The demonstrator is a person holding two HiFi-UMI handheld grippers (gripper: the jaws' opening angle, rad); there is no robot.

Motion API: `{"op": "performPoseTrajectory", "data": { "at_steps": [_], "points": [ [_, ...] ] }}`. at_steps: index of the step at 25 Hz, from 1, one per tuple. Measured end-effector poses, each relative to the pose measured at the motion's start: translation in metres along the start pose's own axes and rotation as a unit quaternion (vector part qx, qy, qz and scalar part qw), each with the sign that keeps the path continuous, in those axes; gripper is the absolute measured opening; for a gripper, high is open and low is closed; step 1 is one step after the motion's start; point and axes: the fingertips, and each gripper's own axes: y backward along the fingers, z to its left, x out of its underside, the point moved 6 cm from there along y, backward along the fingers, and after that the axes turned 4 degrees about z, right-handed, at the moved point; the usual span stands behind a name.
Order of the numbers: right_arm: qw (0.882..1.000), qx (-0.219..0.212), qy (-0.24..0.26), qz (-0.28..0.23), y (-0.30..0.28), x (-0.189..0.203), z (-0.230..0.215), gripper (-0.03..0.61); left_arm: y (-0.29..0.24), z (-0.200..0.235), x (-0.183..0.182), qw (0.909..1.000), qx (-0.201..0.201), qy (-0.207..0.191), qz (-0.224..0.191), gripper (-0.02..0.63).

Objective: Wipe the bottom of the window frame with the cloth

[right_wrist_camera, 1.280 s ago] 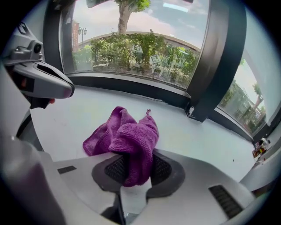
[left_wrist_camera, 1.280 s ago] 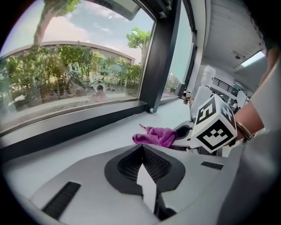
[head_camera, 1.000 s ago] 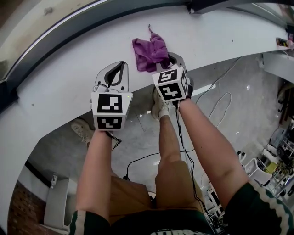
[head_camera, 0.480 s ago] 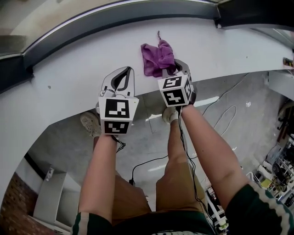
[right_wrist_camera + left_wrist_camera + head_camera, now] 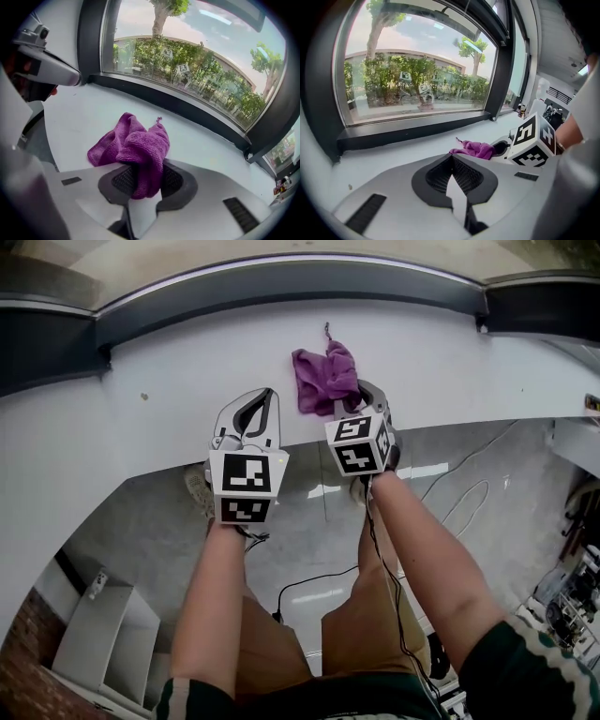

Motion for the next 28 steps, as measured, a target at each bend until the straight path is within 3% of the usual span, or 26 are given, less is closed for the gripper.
{"op": "performPoseTrajectory", "data": {
  "at_steps": [16, 28],
  "points": [
    [0.997, -0.03, 0.063, -0.017, -0.005, -0.064, 0.099, 0.103, 0.063, 0.101, 0.037, 0.9959, -0.066, 0.06, -0.015, 0.009],
    [0.995, -0.057, 0.081, -0.026, -0.011, -0.102, 0.16, 0.103, 0.094, 0.151, 0.06, 0.9904, -0.099, 0.094, -0.019, 0.009]
  ]
}}
